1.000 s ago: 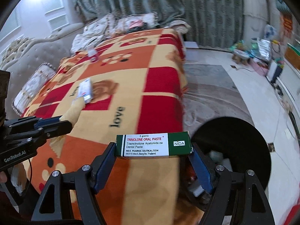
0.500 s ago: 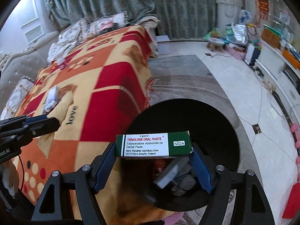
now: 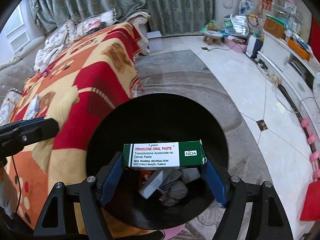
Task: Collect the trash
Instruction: 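Open both tools to drop the cloth and paste box into the bin, then move both tools back to the last items on the blanket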
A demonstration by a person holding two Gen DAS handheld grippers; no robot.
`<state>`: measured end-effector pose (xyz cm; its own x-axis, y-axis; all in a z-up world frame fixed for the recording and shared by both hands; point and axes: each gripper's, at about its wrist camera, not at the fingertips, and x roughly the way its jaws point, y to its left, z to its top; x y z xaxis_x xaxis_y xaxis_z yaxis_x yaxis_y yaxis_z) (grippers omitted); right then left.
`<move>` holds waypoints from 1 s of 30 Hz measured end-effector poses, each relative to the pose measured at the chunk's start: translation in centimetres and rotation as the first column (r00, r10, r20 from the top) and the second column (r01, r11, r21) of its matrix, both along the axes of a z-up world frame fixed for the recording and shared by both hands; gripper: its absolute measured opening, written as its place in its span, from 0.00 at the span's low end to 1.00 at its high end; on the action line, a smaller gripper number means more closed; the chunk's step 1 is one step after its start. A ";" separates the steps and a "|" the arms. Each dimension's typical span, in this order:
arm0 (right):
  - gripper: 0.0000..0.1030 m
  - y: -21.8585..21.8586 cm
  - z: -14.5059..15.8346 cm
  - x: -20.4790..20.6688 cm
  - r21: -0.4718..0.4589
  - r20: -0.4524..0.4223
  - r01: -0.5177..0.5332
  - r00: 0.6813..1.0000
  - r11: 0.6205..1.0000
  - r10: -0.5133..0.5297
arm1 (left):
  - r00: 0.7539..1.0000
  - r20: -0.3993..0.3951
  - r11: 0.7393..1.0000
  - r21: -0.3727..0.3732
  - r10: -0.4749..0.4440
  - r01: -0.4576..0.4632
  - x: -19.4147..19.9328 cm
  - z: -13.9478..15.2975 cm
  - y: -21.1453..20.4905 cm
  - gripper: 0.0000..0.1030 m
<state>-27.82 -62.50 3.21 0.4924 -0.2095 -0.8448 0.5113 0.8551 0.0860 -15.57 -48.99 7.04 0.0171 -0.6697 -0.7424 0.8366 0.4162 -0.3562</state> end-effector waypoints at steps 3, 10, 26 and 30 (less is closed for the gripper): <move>0.83 -0.6 0.0 -0.3 -0.002 -0.007 0.026 1.000 1.000 -0.026 | 1.000 -0.019 1.000 -0.025 0.000 -0.001 0.1 0.1 0.3 0.49; 0.83 0.0 0.2 0.0 0.018 0.001 0.014 1.000 1.000 -0.014 | 0.999 0.007 0.999 0.008 0.037 -0.037 0.7 0.1 1.6 0.49; 0.83 7.5 1.1 5.2 -0.004 0.021 -0.183 0.983 0.983 0.183 | 0.943 0.122 0.940 0.110 0.309 -0.322 6.7 -0.8 14.6 0.49; 0.83 10.0 1.1 7.1 -0.005 0.026 -0.248 0.968 0.969 0.248 | 0.902 0.157 0.893 0.149 0.403 -0.425 9.1 -1.5 18.8 0.49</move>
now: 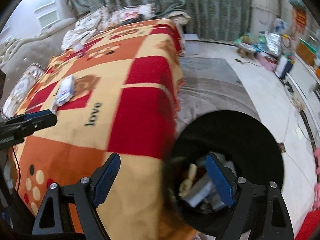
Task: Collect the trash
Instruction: 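Move both tools back to the last items on the blanket, then grasp the white sachet with the left tool while the right tool grasps the white Pepsi-logo box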
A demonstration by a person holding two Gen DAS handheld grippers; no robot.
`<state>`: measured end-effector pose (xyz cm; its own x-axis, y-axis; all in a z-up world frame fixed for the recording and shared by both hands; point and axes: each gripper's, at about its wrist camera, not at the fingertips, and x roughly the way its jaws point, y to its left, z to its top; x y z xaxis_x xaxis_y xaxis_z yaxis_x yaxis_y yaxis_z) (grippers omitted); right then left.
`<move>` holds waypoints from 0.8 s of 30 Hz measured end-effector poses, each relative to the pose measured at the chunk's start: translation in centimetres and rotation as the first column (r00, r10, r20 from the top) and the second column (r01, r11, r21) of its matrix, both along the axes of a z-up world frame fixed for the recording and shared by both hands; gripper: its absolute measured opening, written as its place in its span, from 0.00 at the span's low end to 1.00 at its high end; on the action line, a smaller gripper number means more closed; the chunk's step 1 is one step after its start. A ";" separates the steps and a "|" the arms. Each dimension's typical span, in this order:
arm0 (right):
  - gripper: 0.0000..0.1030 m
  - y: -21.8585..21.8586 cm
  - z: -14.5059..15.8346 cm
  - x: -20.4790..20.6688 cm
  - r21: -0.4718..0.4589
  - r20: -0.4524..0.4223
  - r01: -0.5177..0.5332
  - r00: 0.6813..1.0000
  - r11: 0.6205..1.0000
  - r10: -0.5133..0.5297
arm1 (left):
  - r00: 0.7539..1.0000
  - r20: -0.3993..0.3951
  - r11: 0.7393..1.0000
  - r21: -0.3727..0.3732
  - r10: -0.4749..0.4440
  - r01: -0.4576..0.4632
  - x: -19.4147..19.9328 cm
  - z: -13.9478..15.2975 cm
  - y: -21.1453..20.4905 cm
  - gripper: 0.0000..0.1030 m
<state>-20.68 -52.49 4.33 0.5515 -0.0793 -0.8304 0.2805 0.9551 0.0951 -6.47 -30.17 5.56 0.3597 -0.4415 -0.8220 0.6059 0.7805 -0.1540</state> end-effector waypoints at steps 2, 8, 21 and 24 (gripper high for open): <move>0.83 1.0 0.0 0.7 0.002 0.009 -0.023 1.000 1.000 0.023 | 0.998 -0.003 0.998 0.009 0.060 -0.060 1.5 -0.3 1.8 0.49; 0.83 4.3 0.0 2.8 0.011 0.020 -0.098 0.995 0.995 0.098 | 0.979 -0.054 0.980 0.016 0.198 -0.198 5.9 -1.9 4.8 0.49; 0.83 8.5 -0.4 6.3 0.008 0.011 -0.210 0.978 0.978 0.209 | 0.968 -0.115 0.975 -0.005 0.221 -0.223 9.2 -3.6 5.8 0.24; 0.83 9.4 -0.7 8.0 0.029 0.012 -0.236 0.972 0.971 0.236 | 0.971 -0.104 0.976 0.002 0.217 -0.218 9.0 -3.2 6.9 0.19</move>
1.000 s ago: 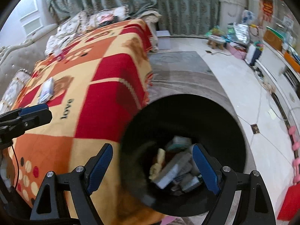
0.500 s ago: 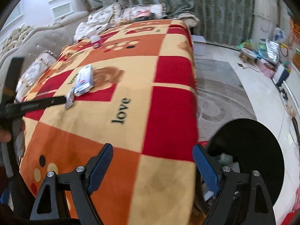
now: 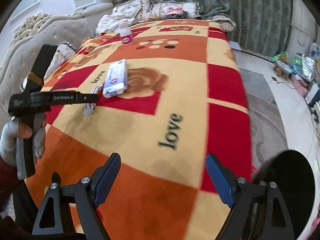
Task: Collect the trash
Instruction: 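Grasp the white sachet with the left tool while the right tool grasps the white Pepsi-logo box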
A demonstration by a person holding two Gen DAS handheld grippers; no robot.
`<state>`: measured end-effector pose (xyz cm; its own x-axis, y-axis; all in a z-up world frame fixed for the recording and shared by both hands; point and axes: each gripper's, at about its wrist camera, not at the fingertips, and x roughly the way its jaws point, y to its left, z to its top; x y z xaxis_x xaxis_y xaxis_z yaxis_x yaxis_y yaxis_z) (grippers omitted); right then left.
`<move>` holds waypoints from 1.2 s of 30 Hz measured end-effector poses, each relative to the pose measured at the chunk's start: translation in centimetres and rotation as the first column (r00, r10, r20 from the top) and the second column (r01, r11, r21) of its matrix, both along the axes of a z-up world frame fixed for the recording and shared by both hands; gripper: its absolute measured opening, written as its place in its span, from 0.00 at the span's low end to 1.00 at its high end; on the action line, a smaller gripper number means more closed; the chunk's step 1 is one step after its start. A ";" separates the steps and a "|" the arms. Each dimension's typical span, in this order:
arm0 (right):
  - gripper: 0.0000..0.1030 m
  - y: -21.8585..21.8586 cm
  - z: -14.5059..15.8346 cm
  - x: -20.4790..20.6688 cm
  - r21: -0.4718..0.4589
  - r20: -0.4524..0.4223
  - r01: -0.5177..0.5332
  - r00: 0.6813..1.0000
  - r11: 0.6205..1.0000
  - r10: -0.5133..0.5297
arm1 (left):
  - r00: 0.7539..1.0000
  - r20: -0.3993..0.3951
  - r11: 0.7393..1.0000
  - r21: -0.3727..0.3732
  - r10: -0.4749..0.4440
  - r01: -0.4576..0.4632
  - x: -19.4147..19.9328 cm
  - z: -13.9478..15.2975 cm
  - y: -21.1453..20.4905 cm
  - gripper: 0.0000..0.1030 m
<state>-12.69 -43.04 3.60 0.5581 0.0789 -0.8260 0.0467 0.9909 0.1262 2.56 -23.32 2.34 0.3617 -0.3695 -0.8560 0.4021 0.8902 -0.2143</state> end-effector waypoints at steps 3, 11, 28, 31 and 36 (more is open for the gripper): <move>0.83 1.2 -0.2 2.1 0.027 0.001 -0.030 1.000 0.999 0.030 | 0.999 0.025 1.000 0.019 0.020 -0.020 0.0 0.7 1.7 0.17; 0.83 6.2 -0.3 9.7 0.016 0.016 -0.116 0.993 0.993 0.115 | 0.990 0.078 0.992 0.017 0.121 -0.123 -0.1 2.6 8.6 0.15; 0.45 11.0 -3.2 20.4 -0.125 -0.038 -0.145 0.989 0.982 0.141 | 0.964 0.146 0.975 -0.028 0.220 -0.218 -2.0 5.0 17.0 0.15; 0.44 10.8 -2.8 19.9 -0.123 -0.037 -0.149 0.989 0.981 0.145 | 0.965 0.151 0.976 -0.034 0.216 -0.213 -2.5 5.1 16.8 0.15; 0.44 10.3 -1.0 16.5 -0.104 0.014 -0.153 0.988 0.983 0.155 | 0.967 0.174 0.983 -0.033 0.186 -0.183 -3.7 5.7 15.5 0.15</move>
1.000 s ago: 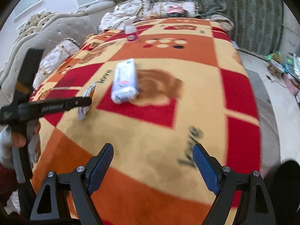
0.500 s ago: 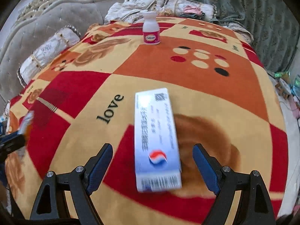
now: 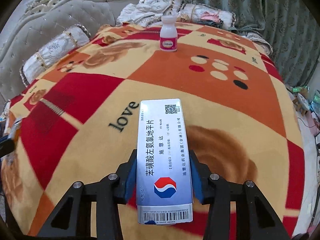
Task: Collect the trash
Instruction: 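Grasp the white sachet with the left tool while the right tool grasps the white Pepsi-logo box, then carry the white sachet and white box over the black bin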
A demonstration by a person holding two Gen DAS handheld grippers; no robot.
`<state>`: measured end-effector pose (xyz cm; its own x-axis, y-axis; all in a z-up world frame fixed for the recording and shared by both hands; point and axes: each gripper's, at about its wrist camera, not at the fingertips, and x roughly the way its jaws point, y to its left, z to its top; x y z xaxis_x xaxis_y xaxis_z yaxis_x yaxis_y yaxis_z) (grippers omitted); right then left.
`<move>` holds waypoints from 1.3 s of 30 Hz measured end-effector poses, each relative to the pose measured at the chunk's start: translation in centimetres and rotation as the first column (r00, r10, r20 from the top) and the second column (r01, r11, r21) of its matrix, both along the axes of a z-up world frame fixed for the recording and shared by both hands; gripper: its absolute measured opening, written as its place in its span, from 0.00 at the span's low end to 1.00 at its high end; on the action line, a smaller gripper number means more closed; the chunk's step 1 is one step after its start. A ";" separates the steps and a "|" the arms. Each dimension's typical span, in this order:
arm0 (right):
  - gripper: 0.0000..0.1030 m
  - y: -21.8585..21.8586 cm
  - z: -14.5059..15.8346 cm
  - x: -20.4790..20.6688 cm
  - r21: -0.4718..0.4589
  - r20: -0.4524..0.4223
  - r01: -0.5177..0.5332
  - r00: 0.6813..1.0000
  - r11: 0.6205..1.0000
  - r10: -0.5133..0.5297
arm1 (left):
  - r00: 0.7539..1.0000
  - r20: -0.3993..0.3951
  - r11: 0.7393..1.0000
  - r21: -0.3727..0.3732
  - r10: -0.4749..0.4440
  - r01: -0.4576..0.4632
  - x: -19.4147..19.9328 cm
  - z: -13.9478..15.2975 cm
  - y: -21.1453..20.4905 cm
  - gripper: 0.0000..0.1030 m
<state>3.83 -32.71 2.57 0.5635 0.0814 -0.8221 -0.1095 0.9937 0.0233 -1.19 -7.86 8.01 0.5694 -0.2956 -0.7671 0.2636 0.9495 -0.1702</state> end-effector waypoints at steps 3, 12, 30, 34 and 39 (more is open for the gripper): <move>0.44 -0.5 1.1 -2.7 0.026 0.024 -0.005 1.000 1.000 0.004 | 1.000 0.014 1.000 0.001 -0.022 0.022 -0.9 0.3 -1.0 0.15; 0.44 -1.8 3.4 -9.8 0.051 0.072 0.014 0.997 0.999 -0.017 | 0.994 0.025 0.995 -0.005 -0.104 0.104 -3.3 0.8 -4.8 0.15; 0.44 -9.1 4.7 -17.7 0.078 0.081 0.197 0.976 0.977 -0.203 | 0.949 0.013 0.949 -0.010 -0.314 0.314 -7.3 0.8 -14.9 0.15; 0.44 -11.2 4.8 -19.5 0.081 0.078 0.245 0.965 0.966 -0.251 | 0.927 0.010 0.927 -0.008 -0.376 0.376 -8.4 0.7 -18.0 0.15; 0.44 -14.0 4.7 -21.6 0.083 0.075 0.310 0.946 0.947 -0.316 | 0.894 -0.003 0.894 -0.010 -0.448 0.448 -9.6 0.3 -22.1 0.15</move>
<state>-17.78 -46.75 7.30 0.6379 -0.0560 -0.7681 0.2023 0.9745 0.0970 -10.81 -29.99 8.35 0.3709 -0.5252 -0.7659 0.6595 0.7296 -0.1809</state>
